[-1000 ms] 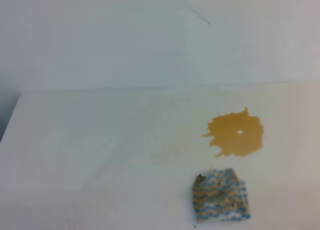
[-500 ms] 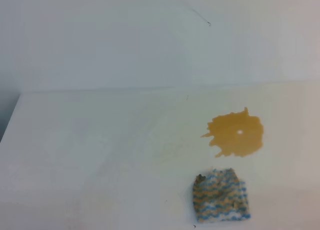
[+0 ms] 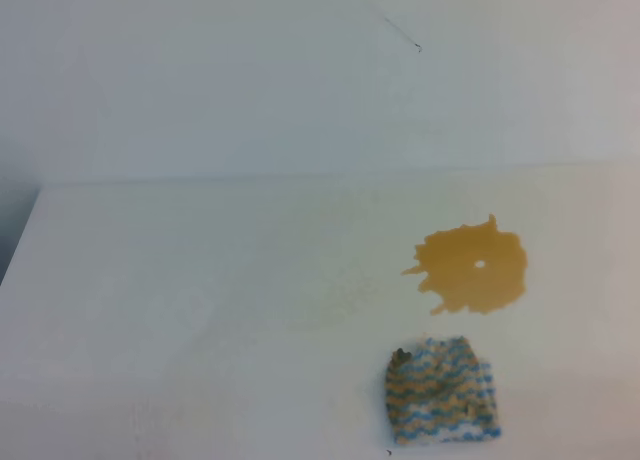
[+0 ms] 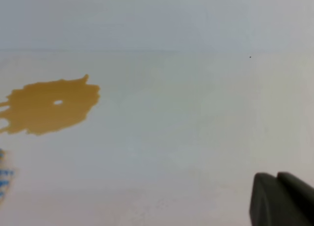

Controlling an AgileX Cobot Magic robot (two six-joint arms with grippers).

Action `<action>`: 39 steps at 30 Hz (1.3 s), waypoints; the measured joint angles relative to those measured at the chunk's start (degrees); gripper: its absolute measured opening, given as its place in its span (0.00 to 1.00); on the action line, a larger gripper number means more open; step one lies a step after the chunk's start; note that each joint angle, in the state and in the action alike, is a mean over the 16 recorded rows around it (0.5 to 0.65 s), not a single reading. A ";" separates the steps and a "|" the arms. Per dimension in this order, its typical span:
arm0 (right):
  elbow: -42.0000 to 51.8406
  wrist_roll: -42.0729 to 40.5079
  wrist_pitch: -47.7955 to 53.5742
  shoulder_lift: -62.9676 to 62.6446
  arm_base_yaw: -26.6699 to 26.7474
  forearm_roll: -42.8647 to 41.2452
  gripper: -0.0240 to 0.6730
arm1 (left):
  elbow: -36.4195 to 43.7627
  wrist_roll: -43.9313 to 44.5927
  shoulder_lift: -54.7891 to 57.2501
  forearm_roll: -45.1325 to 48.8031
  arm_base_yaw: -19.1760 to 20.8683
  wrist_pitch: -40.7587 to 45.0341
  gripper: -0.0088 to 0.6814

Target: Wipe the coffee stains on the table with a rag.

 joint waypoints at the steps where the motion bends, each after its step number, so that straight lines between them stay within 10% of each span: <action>1: 0.00 0.00 0.00 0.00 0.00 0.00 0.03 | 0.00 0.00 0.00 0.00 0.00 0.00 0.01; 39: 0.00 0.00 -1.37 0.00 0.00 -0.09 0.03 | 0.00 -0.02 0.00 0.00 0.01 0.06 0.01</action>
